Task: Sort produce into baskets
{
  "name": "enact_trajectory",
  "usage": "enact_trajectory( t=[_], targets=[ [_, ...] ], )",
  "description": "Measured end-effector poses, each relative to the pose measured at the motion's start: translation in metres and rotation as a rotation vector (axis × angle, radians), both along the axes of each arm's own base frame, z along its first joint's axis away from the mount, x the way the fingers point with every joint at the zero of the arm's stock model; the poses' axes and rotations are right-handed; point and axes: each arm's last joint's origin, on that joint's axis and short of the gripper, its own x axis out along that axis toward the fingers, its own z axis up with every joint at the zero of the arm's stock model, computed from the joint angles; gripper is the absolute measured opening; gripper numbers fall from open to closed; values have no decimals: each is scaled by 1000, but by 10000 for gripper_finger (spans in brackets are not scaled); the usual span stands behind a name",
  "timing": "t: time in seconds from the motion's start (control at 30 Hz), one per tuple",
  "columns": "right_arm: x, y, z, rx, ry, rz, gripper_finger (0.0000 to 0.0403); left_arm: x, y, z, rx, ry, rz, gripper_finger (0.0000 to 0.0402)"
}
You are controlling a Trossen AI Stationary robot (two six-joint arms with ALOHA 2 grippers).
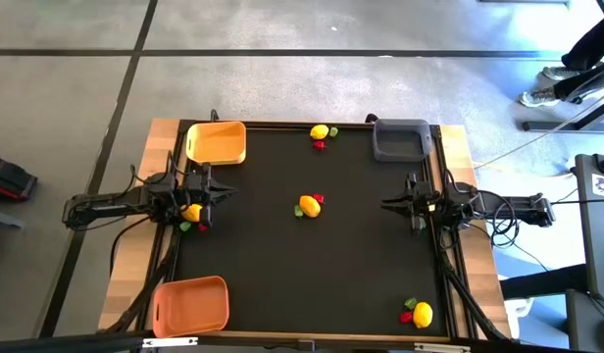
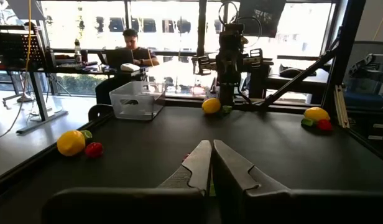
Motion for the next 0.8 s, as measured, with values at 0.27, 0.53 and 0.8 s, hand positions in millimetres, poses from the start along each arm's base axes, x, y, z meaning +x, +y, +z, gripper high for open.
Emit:
enact_trajectory(
  t=[0.27, 0.53, 0.8],
  targets=[
    [0, -2, 2, -42, -30, -51, 19, 0, 0, 0, 55, 8, 1, 10],
    [0, -3, 3, -64, -40, -113, 19, 0, 0, 5, 70, -41, 9, 10],
    [0, -3, 4, -62, -41, -120, 19, -2, 2, 17, -157, -208, 57, 10]
  ],
)
